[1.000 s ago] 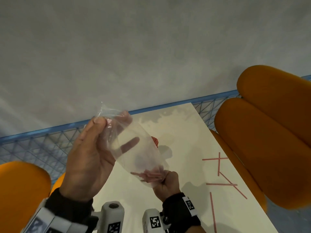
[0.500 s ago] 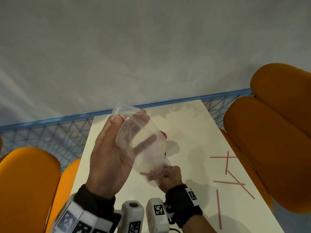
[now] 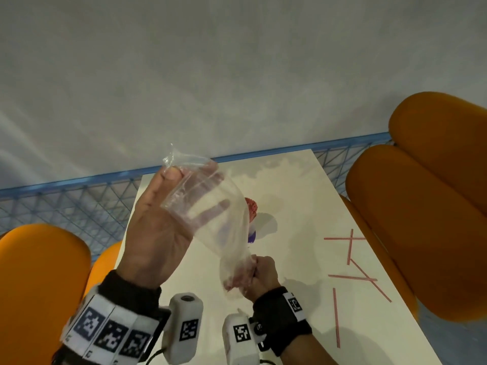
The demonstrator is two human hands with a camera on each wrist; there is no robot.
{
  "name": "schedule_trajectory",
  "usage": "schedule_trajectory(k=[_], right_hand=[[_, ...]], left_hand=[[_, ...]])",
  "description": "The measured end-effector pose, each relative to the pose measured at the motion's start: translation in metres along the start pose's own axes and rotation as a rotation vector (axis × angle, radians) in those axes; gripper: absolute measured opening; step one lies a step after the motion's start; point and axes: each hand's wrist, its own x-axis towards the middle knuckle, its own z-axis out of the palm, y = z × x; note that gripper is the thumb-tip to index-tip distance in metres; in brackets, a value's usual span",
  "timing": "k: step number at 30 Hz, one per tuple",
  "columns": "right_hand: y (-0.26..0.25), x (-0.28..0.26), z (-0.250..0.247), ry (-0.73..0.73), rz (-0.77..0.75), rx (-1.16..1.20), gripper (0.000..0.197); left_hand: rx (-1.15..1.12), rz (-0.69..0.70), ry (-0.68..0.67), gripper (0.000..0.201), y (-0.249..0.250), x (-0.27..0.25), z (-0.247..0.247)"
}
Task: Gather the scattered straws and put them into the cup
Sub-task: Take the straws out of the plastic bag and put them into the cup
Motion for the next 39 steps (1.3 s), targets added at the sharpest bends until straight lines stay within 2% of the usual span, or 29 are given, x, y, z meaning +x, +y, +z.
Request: schedule_trajectory(k=[3,5,8,10,11,13,15,17,19,21,25,30,31,32,33,34,35,36,37,38,39], right_hand=[[-0.014,0.001,-0.002,0.023,-0.106,0.034,0.021],[-0.034,-0.004,-0.004,0.072,-0.229,0.032,0.022],[-0.078,-0.009,-0.010,0.093,-0.365,0.137,0.031],[-0.106,-0.018,-0.012,0.087,-0.440,0.128,0.031],[-0.114,-0.020,-0.013,0.065,-0.458,0.084,0.031],[-0.119,-0.031,-0.010,0.021,-0.465,-0.107,0.032],[-0.108,-0.045,-0.005,-0.055,-0.448,-0.332,0.035],[-0.094,-0.058,0.000,-0.103,-0.440,-0.532,0.036],[-0.083,-0.066,0.003,-0.122,-0.446,-0.692,0.035],[-0.078,-0.073,0.006,-0.132,-0.452,-0.784,0.036],[-0.073,-0.083,0.007,-0.151,-0.471,-0.865,0.044],[-0.068,-0.095,0.009,-0.197,-0.464,-0.840,0.048],[-0.067,-0.098,0.009,-0.208,-0.462,-0.827,0.049],[-0.066,-0.100,0.010,-0.221,-0.459,-0.807,0.050],[-0.066,-0.104,0.013,-0.241,-0.453,-0.774,0.051],[-0.065,-0.107,0.015,-0.266,-0.441,-0.724,0.052],[-0.063,-0.111,0.019,-0.295,-0.425,-0.664,0.053],[-0.060,-0.114,0.024,-0.324,-0.406,-0.605,0.053],[-0.055,-0.118,0.029,-0.356,-0.387,-0.557,0.053],[-0.049,-0.121,0.034,-0.398,-0.380,-0.522,0.053],[-0.043,-0.124,0.039,-0.438,-0.385,-0.506,0.052]], left_hand=[[0.007,0.031,0.084,0.027,0.003,-0.006,-0.049],[-0.034,0.074,0.128,0.034,0.002,-0.009,-0.093],[-0.109,0.001,0.187,0.040,0.004,-0.014,-0.163],[-0.157,-0.010,0.217,0.046,-0.007,-0.025,-0.188],[-0.089,-0.037,0.262,0.045,-0.018,-0.031,-0.193],[0.100,-0.141,0.415,0.034,-0.056,-0.045,-0.201],[0.209,-0.338,0.532,0.024,-0.095,-0.057,-0.204],[0.328,-0.549,0.661,0.024,-0.126,-0.065,-0.218],[0.403,-0.670,0.789,0.024,-0.145,-0.071,-0.231],[0.446,-0.743,0.826,0.022,-0.155,-0.075,-0.242],[0.575,-0.892,0.687,0.016,-0.167,-0.085,-0.252],[0.724,-0.946,0.527,0.020,-0.179,-0.112,-0.249],[0.819,-0.974,0.499,0.027,-0.176,-0.114,-0.245],[1.015,-0.998,0.470,0.036,-0.171,-0.115,-0.238],[1.260,-0.953,0.464,0.047,-0.165,-0.114,-0.230],[1.392,-0.831,0.500,0.056,-0.155,-0.111,-0.214],[1.378,-0.673,0.515,0.062,-0.145,-0.106,-0.191],[1.239,-0.556,0.452,0.068,-0.133,-0.099,-0.162],[1.021,-0.522,0.322,0.075,-0.124,-0.091,-0.131],[0.763,-0.560,0.153,0.081,-0.114,-0.082,-0.100],[0.550,-0.607,-0.030,0.078,-0.108,-0.075,-0.073]])
